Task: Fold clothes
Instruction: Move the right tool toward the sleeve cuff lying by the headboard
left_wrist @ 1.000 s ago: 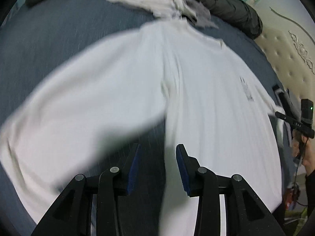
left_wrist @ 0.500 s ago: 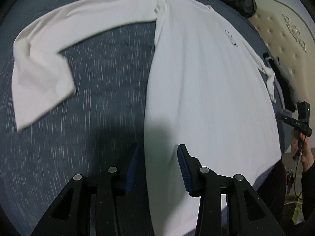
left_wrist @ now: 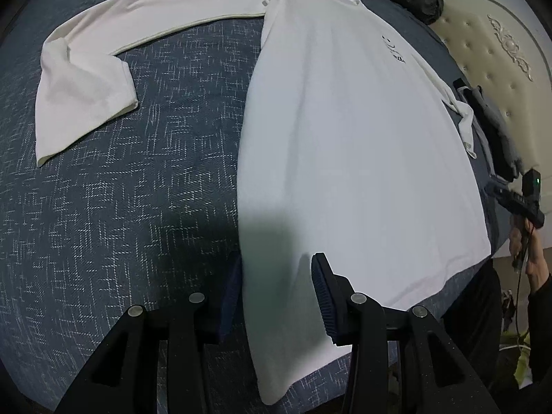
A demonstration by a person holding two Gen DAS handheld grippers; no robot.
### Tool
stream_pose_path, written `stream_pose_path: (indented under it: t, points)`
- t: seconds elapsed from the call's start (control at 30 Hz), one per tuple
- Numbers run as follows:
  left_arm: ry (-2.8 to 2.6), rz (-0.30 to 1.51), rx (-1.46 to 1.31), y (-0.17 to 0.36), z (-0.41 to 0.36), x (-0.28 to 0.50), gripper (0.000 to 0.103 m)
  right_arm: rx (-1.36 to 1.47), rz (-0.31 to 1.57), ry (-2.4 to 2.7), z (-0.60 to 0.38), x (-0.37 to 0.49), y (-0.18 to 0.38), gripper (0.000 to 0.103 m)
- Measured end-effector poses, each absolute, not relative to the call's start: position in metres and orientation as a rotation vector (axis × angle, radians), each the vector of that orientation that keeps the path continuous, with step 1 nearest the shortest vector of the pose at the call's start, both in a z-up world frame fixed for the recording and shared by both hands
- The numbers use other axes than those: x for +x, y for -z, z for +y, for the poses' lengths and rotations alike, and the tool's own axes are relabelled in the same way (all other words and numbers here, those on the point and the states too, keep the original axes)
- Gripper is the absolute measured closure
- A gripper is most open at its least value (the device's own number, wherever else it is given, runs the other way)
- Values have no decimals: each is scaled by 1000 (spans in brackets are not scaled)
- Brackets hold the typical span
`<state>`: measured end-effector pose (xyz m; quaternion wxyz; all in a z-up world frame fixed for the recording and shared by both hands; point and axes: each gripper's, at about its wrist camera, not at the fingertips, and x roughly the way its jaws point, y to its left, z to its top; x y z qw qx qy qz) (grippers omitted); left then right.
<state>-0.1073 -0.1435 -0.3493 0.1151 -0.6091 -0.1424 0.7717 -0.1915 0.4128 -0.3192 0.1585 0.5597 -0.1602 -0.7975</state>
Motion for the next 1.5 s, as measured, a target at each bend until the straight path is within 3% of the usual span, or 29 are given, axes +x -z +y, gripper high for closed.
stream_pose_path:
  t: [0.17, 0.27, 0.3, 0.53, 0.57, 0.6, 0.7, 0.77, 1.03, 1.5]
  points:
    - [-2275, -411, -1783, 345, -142, -112, 59, 1597, -509, 2390, 422, -232, 315, 73]
    - [-2280, -414, -1784, 343, -142, -116, 59, 1595, -539, 2418, 421, -258, 314, 55]
    - [-2281, -414, -1786, 343, -142, -118, 59, 1595, -550, 2427, 419, -266, 314, 53]
    - [-2285, -406, -1799, 342, -140, -130, 58, 1670, -439, 2431, 395, -302, 330, 53]
    - [-2285, -407, -1799, 342, -140, -132, 58, 1685, -414, 2437, 393, -304, 332, 57]
    - [-2286, -405, -1799, 341, -140, -134, 58, 1695, -394, 2440, 392, -305, 334, 70]
    - [-2292, -392, -1796, 338, -139, -140, 58, 1701, -353, 2461, 392, -305, 335, 93]
    - [-2296, -389, -1790, 336, -138, -143, 58, 1682, -338, 2488, 394, -304, 332, 100]
    - [-2307, -385, -1766, 328, -133, -154, 58, 1547, -307, 2580, 420, -293, 284, 101]
    - [-2328, -348, -1784, 317, -117, -131, 58, 1357, -150, 2813, 520, -311, 143, 101]
